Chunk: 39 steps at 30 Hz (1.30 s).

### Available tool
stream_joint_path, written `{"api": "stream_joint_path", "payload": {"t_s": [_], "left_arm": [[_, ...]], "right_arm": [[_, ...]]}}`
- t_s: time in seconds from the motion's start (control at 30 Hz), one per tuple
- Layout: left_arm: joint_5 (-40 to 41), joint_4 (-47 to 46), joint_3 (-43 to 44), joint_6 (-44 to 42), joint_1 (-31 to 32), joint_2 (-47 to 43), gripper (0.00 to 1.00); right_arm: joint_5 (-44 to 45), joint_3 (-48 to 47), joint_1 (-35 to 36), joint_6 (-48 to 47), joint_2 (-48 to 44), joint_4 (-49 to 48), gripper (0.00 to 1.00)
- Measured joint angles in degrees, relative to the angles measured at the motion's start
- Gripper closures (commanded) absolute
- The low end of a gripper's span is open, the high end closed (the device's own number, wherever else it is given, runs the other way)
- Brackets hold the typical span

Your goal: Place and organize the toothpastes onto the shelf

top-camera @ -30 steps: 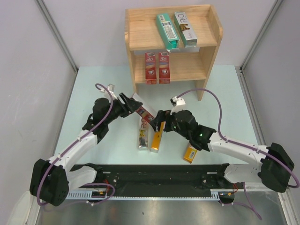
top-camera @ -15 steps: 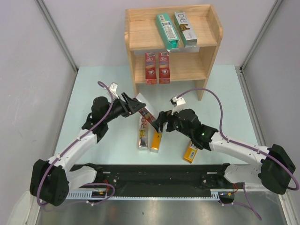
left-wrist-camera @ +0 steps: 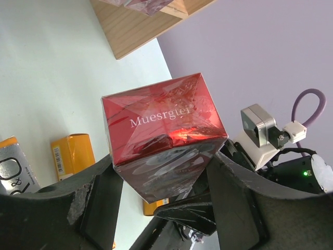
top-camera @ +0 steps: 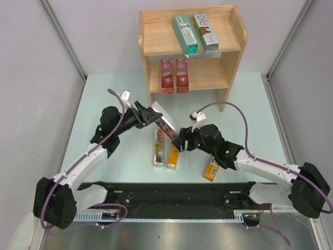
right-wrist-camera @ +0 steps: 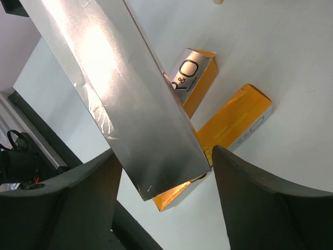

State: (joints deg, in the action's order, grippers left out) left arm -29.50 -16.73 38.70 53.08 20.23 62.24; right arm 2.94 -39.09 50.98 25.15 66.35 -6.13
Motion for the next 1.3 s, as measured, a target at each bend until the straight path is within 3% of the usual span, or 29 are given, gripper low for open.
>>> {"api": "stream_joint_path", "payload": {"t_s": [0.43, 0.6, 0.7, 0.9, 1.03, 1.3], "left_arm": [[-3.2, -3.3, 0.0, 2.0, -0.1, 1.6, 0.35], [-4.7, -5.1, 0.0, 2.9, -0.1, 3.3, 0.34], [-4.7, -5.3, 0.0, 3.4, -0.1, 3.4, 0.33], [-4.7, -5.3, 0.0, 3.3, -0.1, 3.4, 0.22], [-3.4, -4.4, 0.1, 2.0, -0.1, 3.2, 0.0], [2.4, 4.7, 2.4, -4.4, -0.1, -1.2, 0.0]], "right_arm": [[-0.9, 1.4, 0.0, -1.8, -2.1, -2.5, 0.31], [-1.1, 2.3, 0.0, -2.8, -3.0, -3.2, 0.6], [-1.4, 2.5, 0.0, -3.6, -3.1, -3.3, 0.69], [-1.9, 2.7, 0.0, -3.8, -3.8, -3.0, 0.71], [-2.6, 2.7, 0.0, -3.8, -4.5, -2.3, 0.71], [-5.2, 2.7, -1.5, -2.7, -6.0, -1.4, 0.71]]}}
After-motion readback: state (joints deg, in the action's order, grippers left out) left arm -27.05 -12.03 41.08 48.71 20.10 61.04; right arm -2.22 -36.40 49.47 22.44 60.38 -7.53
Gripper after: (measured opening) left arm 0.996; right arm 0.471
